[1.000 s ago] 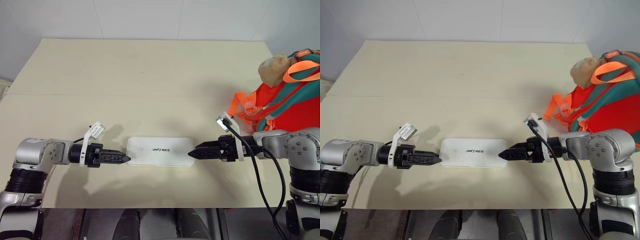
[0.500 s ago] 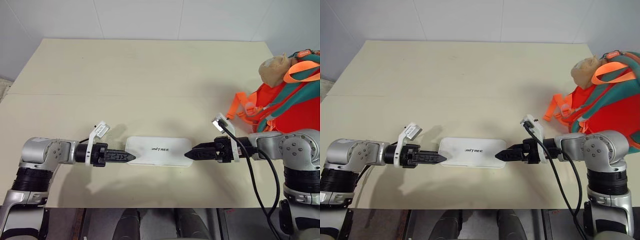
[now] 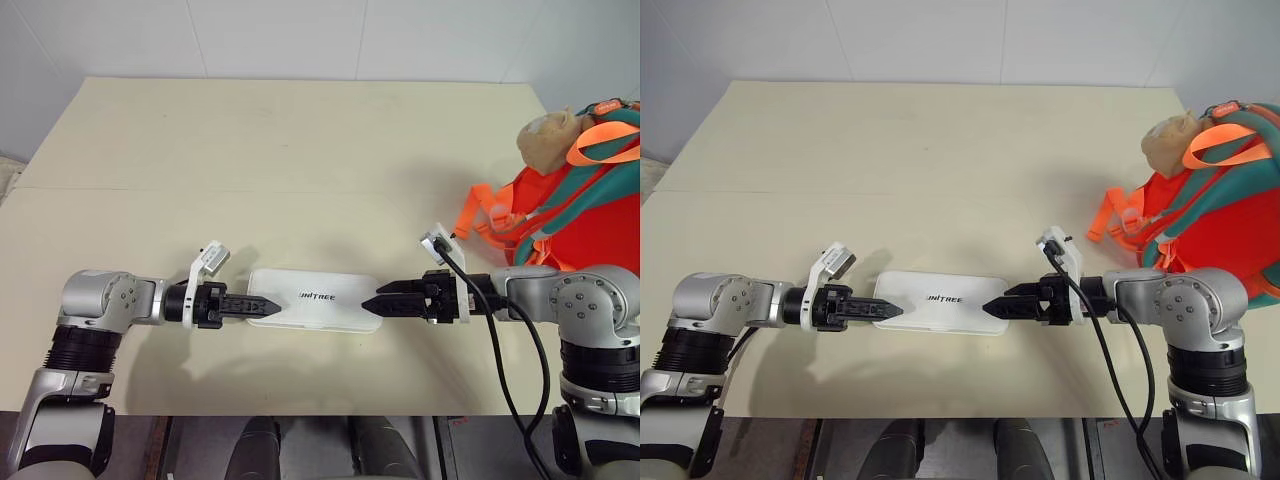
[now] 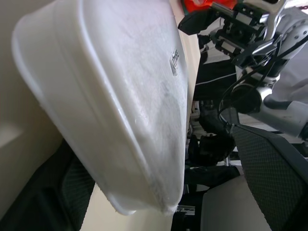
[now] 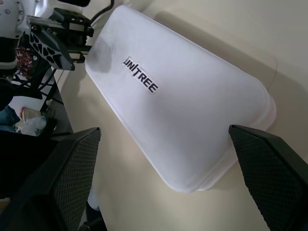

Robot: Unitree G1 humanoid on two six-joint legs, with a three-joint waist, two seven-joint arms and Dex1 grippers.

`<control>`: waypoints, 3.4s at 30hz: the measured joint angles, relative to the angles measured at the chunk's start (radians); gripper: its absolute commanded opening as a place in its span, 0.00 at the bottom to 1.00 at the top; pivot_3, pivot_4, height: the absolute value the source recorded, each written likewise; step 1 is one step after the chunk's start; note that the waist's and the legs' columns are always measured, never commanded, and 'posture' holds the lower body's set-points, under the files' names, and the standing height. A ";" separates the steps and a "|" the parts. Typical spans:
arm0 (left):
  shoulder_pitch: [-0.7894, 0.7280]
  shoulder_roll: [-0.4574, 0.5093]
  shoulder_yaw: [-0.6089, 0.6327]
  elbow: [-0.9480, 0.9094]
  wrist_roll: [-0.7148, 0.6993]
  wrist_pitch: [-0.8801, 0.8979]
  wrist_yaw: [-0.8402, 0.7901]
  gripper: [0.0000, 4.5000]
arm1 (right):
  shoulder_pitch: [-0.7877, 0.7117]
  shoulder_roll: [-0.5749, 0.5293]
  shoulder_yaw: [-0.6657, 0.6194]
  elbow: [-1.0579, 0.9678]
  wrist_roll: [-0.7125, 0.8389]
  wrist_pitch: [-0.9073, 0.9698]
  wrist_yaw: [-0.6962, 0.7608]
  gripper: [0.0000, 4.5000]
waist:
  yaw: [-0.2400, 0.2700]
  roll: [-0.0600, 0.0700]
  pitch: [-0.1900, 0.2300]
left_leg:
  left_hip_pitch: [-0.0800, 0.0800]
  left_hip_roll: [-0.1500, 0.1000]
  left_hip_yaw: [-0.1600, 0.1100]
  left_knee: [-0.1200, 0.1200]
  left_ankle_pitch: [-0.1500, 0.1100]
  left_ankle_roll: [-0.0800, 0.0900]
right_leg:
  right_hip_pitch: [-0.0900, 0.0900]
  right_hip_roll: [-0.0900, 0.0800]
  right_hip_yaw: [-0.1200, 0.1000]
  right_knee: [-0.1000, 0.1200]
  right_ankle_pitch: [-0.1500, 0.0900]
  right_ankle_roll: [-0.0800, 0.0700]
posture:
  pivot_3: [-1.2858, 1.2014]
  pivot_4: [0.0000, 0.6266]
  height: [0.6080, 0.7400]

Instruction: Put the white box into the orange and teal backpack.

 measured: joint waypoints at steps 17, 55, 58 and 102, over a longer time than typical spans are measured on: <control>-0.025 -0.006 -0.013 0.044 -0.037 0.091 -0.017 0.32 | 0.018 -0.006 0.016 -0.009 0.003 -0.090 0.032 1.00 | -0.003 0.000 0.000 | -0.001 0.000 0.000 -0.002 0.000 0.000 | 0.000 0.000 0.000 -0.003 0.000 0.000 | 0.52 0.24 1.00; -0.001 -0.080 0.058 0.152 0.053 -0.484 -0.115 0.32 | 0.259 -0.131 -0.454 -0.290 -0.136 -0.272 -0.694 1.00 | 0.014 0.000 0.000 | -0.002 0.000 0.001 -0.004 0.000 0.000 | -0.001 -0.001 0.001 -0.006 0.000 0.000 | 0.52 0.24 1.00; 0.029 -0.083 0.083 0.106 0.045 -0.469 -0.095 0.32 | 0.188 -0.131 -0.346 -0.197 -0.252 -0.366 -0.694 1.00 | 0.015 0.000 0.000 | -0.001 0.001 0.001 -0.005 0.000 0.000 | -0.002 0.000 0.000 -0.005 0.000 0.000 | 0.52 0.24 1.00; 0.166 0.114 0.408 0.118 -0.009 -0.514 -0.035 0.32 | 0.162 -0.380 -0.217 -0.179 0.947 -0.316 -0.130 0.00 | -0.002 0.002 0.001 | -0.003 0.002 0.000 -0.007 -0.002 0.002 | -0.002 -0.001 -0.001 -0.010 -0.002 -0.001 | 0.52 0.24 1.00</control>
